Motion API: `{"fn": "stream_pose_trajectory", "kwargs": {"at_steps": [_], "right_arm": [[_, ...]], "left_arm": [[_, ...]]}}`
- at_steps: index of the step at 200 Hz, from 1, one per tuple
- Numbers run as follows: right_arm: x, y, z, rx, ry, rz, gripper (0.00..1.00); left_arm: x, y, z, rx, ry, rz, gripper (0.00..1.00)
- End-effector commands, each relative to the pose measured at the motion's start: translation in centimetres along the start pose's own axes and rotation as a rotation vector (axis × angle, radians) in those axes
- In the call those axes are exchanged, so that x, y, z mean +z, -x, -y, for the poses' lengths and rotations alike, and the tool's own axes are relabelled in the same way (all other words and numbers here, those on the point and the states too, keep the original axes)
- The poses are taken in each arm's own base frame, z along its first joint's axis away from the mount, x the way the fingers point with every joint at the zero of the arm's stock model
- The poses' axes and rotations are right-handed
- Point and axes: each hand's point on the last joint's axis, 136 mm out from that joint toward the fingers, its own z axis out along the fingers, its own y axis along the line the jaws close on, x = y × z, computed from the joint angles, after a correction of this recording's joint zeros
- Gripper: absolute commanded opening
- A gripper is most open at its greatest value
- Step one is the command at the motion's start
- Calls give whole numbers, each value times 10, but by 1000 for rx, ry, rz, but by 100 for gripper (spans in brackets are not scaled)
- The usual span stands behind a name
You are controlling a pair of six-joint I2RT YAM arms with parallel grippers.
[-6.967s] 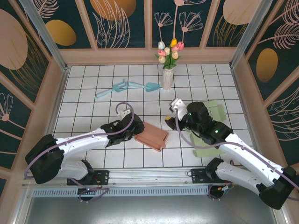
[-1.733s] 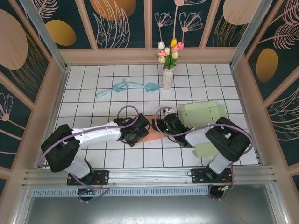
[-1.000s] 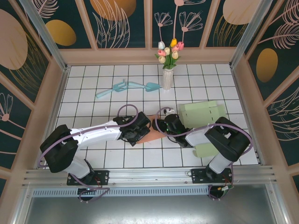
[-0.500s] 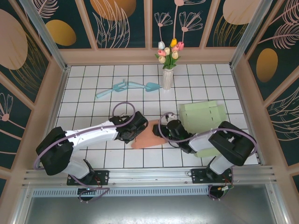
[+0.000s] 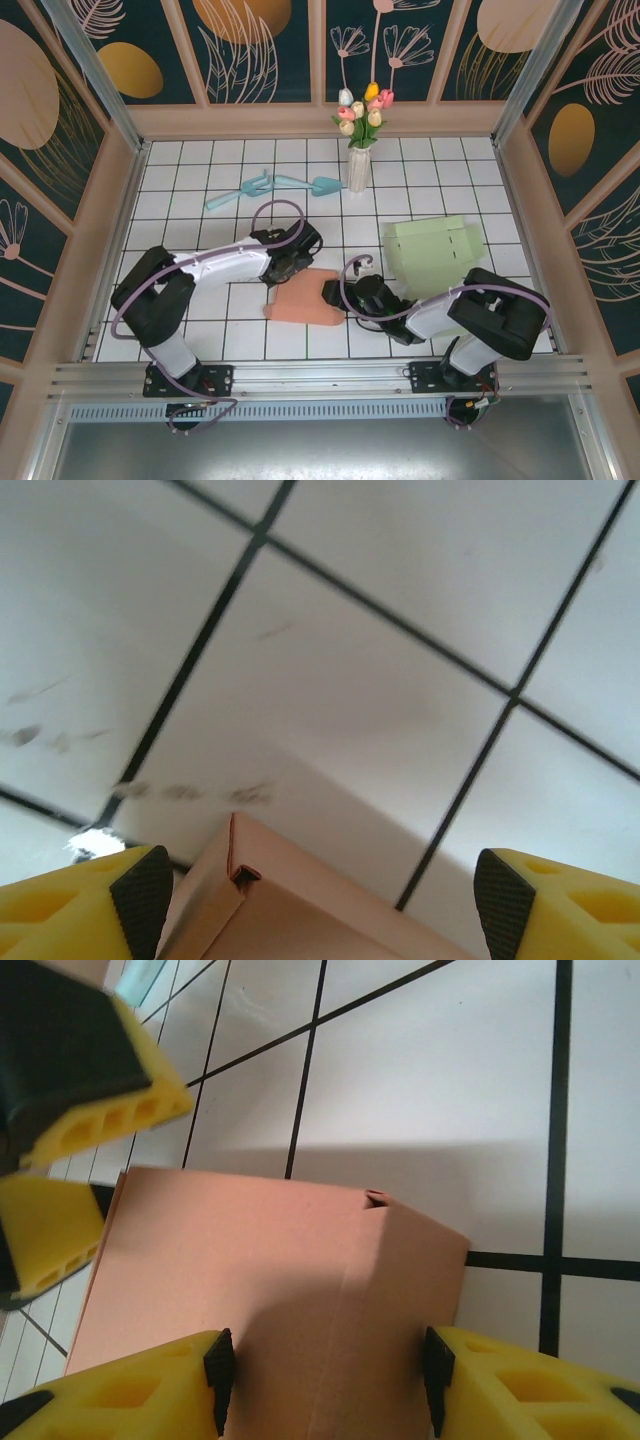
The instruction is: Fold the paper box
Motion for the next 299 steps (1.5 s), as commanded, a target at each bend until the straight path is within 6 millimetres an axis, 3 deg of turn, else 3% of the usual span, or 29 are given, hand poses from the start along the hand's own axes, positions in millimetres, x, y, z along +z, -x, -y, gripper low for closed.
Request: {"fn": "stream_pose_trajectory", "kwargs": {"at_steps": [1,26,50,68,96,117,150,176,227,263,287,290,299], "right_arm": [[-6,-3,15,38,-55,6,54],[-12,14,22,43,-87,61,53],[-21,26,28,35,-116,97,53],[-27,31,33,17,-143,109,53],[-34,38,41,-7,-177,117,53],[-37,42,46,-26,-197,115,54],[-40,43,45,-44,-188,97,56],[-36,39,42,-61,-180,69,57],[-27,37,26,-75,-151,57,58],[-21,31,29,-73,-172,48,55],[-21,28,34,-53,-177,49,53],[-21,27,34,-50,-179,49,52],[-21,26,37,-46,-187,53,51]], "left_arm": [[0,5,51,34,-125,8,81],[4,9,73,74,-136,7,80],[-1,22,69,129,-91,55,80],[-9,29,57,177,-72,82,81],[-18,34,14,223,33,121,87],[-22,25,-7,255,18,95,88],[-24,9,-19,260,-67,42,87],[-19,-11,-20,251,-99,-46,85],[-20,-25,-18,242,-81,-79,85],[-21,-47,-10,250,-89,-123,85],[-20,-52,-21,256,-17,-118,86],[-25,-50,-14,249,-31,-113,86],[-26,-50,-17,237,-8,-117,86]]}}
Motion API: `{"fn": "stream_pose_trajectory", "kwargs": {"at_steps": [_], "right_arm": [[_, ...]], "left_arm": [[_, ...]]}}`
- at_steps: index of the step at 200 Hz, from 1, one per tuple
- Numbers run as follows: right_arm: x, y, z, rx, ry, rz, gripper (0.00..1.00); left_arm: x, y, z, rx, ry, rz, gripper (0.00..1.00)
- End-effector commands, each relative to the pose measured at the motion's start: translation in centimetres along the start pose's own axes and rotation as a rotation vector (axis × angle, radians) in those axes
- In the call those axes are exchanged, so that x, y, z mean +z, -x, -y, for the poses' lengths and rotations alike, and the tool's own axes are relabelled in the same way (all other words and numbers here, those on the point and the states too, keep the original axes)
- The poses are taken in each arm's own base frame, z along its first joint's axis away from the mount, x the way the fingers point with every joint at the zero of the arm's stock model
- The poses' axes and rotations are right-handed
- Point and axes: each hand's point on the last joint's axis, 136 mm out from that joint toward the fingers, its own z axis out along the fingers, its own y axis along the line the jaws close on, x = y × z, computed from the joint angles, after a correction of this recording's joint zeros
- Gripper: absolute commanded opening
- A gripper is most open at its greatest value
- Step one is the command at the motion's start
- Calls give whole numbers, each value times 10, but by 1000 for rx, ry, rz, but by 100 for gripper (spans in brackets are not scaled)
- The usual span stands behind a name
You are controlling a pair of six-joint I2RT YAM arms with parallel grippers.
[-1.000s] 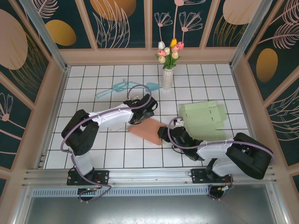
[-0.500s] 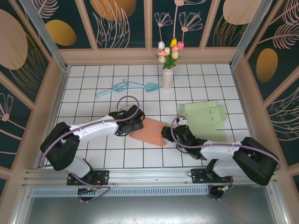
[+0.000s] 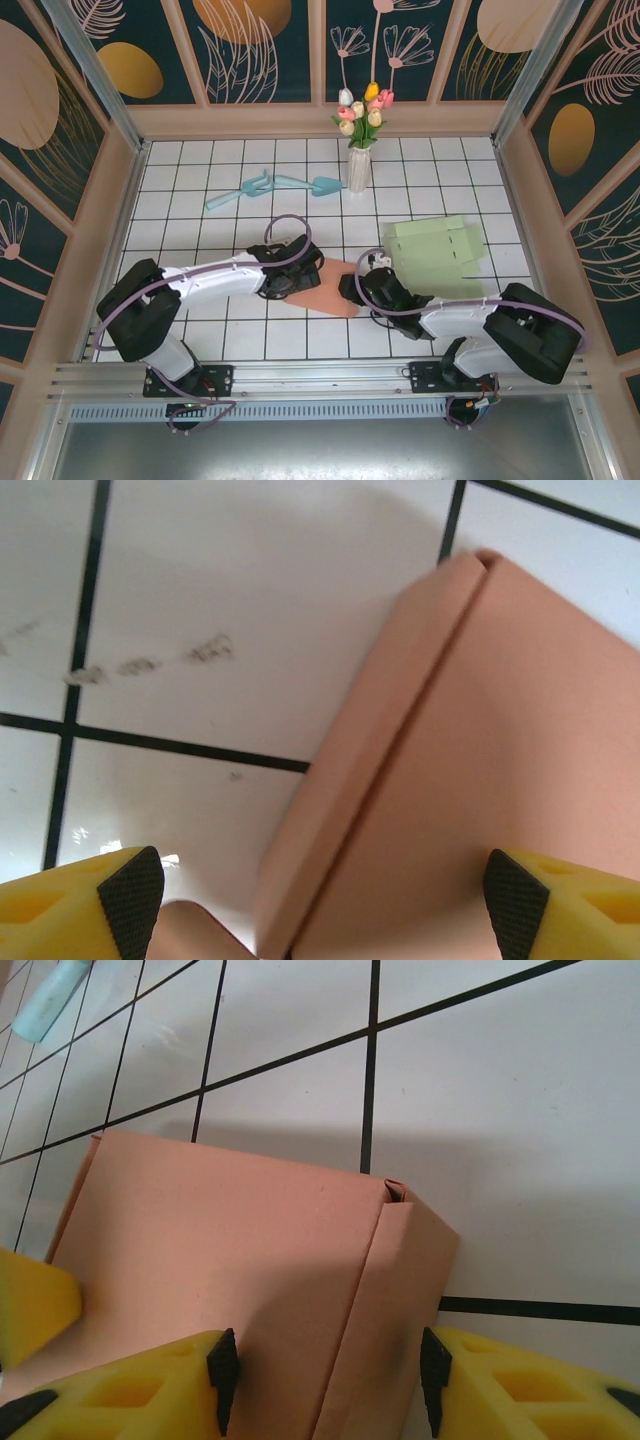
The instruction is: Fold the paper box
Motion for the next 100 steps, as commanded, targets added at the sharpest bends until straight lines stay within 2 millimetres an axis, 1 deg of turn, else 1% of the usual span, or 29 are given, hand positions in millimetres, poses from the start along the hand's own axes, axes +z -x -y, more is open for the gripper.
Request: {"fn": "stream_pose_trajectory", "kwargs": {"at_steps": [1,11,23,35,49,55,60,73,100], "right_arm": [[2,-2,3,15,-15,12,50],[2,-3,6,21,-24,16,49],[2,-3,9,29,-30,22,48],[1,-3,11,33,-37,30,47],[0,-3,13,35,-43,37,46],[0,-4,15,34,-47,35,46],[-1,-4,16,34,-48,35,46],[-1,-4,17,35,-50,35,46],[0,-5,19,35,-57,34,46]], "left_arm": [[-5,-3,-3,-40,59,-15,86],[-6,-6,-8,-57,80,-28,86],[-10,-8,-8,-69,85,-37,87],[-18,-3,-9,-83,88,-22,88],[-28,5,-11,-107,89,18,94],[-31,6,-13,-117,89,26,97],[-32,6,-13,-125,85,28,98],[-30,0,-10,-129,60,-1,99],[-21,-20,-2,-133,21,-68,97]]}}
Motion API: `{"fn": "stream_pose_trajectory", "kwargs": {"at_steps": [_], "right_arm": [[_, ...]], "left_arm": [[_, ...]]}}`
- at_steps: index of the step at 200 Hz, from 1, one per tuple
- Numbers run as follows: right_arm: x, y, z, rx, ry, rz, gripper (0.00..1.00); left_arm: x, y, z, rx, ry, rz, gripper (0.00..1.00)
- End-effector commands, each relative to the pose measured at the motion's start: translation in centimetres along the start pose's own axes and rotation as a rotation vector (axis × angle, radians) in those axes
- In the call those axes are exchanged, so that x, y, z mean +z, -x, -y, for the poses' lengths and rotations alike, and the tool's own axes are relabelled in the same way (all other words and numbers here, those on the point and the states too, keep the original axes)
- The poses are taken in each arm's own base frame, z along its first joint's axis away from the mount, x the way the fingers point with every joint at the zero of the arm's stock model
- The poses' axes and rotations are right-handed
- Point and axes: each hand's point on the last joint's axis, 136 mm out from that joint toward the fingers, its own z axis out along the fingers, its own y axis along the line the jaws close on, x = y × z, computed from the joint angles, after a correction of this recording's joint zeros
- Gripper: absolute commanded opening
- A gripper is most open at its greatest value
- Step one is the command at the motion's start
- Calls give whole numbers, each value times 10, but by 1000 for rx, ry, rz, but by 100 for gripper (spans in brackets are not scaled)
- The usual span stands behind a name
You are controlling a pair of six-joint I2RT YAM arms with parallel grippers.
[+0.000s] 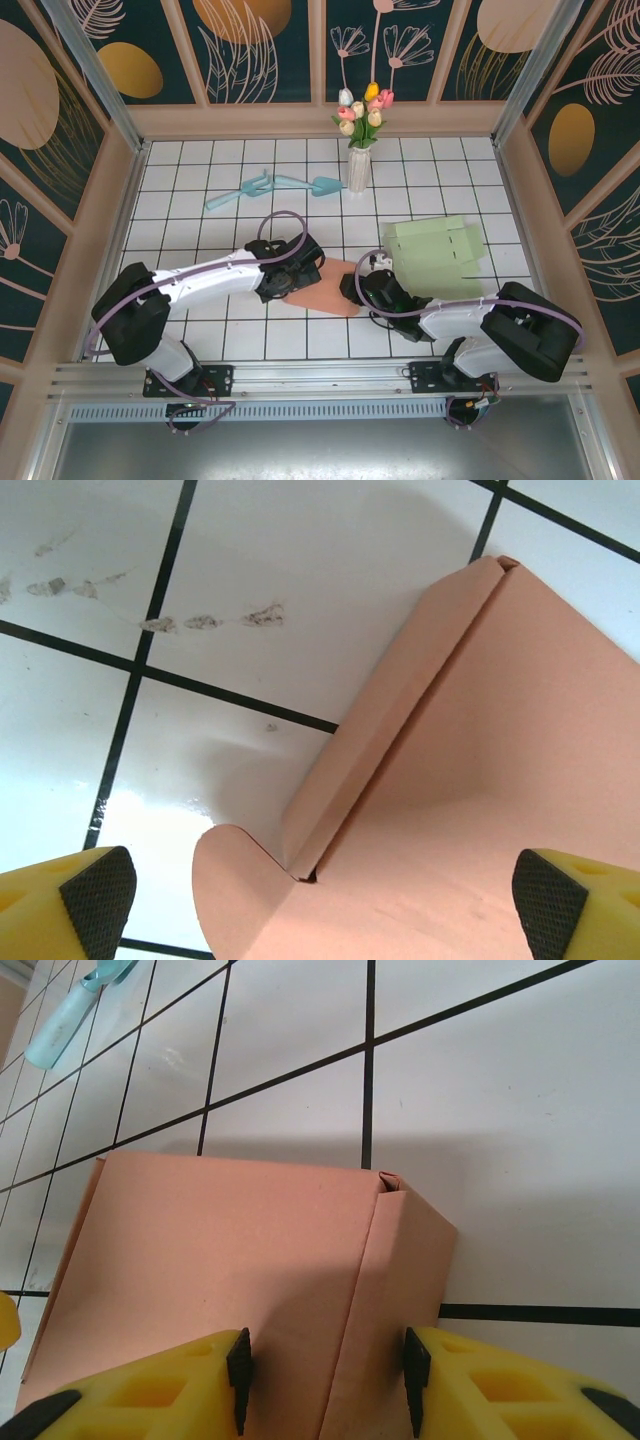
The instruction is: Fold the paper box
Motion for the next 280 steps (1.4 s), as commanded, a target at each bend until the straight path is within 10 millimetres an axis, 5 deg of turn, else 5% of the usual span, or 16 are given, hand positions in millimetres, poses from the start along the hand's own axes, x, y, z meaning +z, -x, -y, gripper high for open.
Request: {"fn": "stream_pose_trajectory", "kwargs": {"at_steps": [1,115,175,217,280], "right_arm": [[-1,-7,18,3,-59,-2,46],[6,-17,17,27,-50,-17,45],[6,-19,20,21,-64,-17,45],[5,-17,19,19,-64,-12,45],[5,-18,23,15,-76,-12,45]], "left_arm": [[2,-18,1,-23,-19,-53,97],[-7,-49,37,-54,-139,-134,95],[-34,10,14,68,40,165,96],[-8,13,-7,79,75,124,98],[20,-7,12,47,-35,11,99]]}}
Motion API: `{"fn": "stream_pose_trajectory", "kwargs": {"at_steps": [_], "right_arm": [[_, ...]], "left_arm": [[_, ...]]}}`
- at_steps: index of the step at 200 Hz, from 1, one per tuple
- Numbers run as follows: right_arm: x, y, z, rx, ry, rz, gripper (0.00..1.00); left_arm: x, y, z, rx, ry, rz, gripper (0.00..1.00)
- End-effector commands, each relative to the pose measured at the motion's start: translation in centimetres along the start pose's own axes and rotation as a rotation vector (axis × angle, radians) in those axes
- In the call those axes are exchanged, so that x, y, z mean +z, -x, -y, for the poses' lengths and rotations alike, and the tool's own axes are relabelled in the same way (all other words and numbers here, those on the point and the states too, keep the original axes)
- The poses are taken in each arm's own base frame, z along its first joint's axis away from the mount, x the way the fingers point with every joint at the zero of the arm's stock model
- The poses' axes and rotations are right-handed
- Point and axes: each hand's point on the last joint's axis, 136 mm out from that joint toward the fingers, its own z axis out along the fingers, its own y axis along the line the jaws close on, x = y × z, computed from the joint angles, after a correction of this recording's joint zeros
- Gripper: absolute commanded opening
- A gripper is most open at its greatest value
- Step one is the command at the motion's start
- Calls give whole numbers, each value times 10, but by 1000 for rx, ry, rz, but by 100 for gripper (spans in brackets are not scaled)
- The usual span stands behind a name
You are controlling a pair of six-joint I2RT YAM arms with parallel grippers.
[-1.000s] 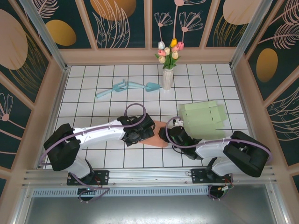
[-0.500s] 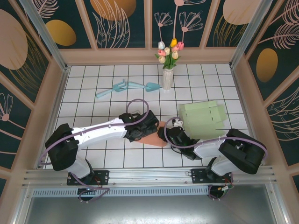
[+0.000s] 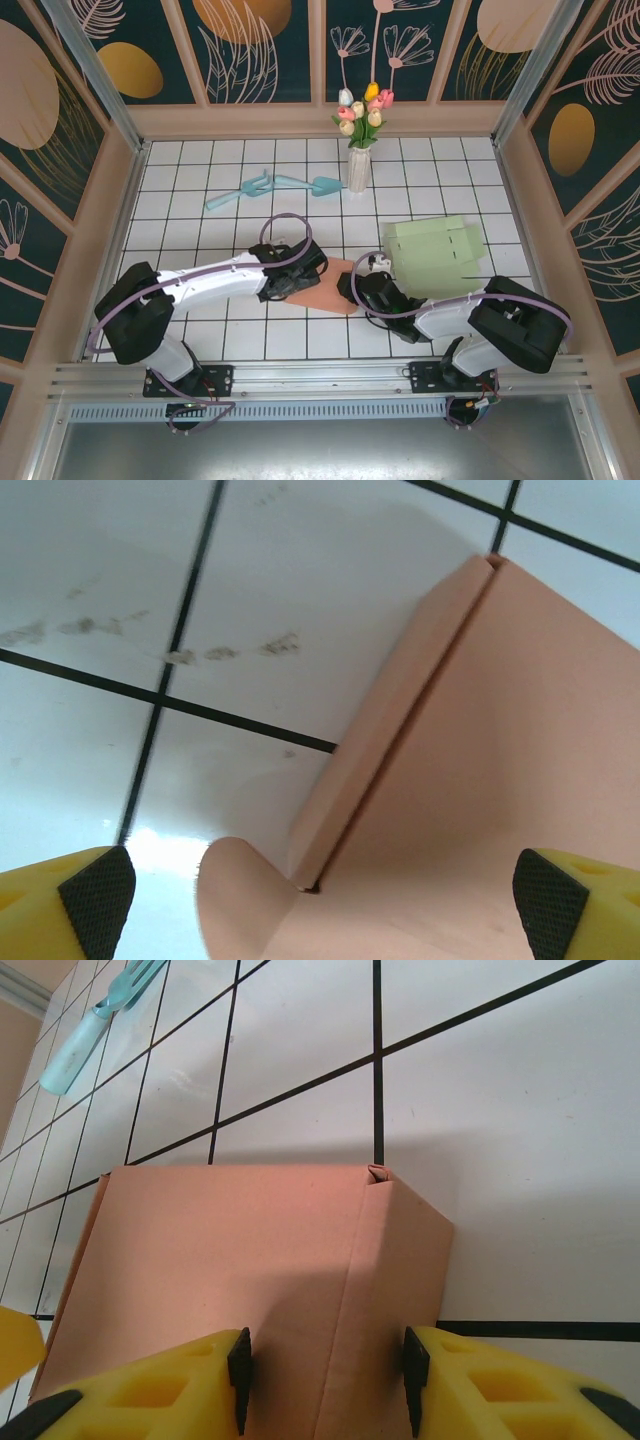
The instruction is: Fold the paper box
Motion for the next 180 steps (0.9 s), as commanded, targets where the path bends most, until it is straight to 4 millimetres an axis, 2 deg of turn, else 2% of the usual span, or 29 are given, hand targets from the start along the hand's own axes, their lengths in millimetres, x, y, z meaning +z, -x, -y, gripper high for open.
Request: {"fn": "stream_pose_trajectory", "kwargs": {"at_steps": [1,8,34,128,160,180], "right_arm": [[-3,-17,28,-26,-90,-48,45],[-3,-17,28,-26,-90,-48,45],[-1,-19,29,-27,-90,-56,45],[14,-40,30,10,-70,-120,40],[14,-41,31,9,-73,-119,40],[11,-38,34,2,-83,-106,40]], "left_arm": [[12,-12,17,-6,-67,-66,98],[18,-20,12,-15,-62,-90,98],[22,-31,16,-59,-94,-146,97],[0,-46,49,-119,-209,-214,96],[10,-43,35,-114,-143,-170,95],[22,-48,22,-104,-102,-163,94]]}}
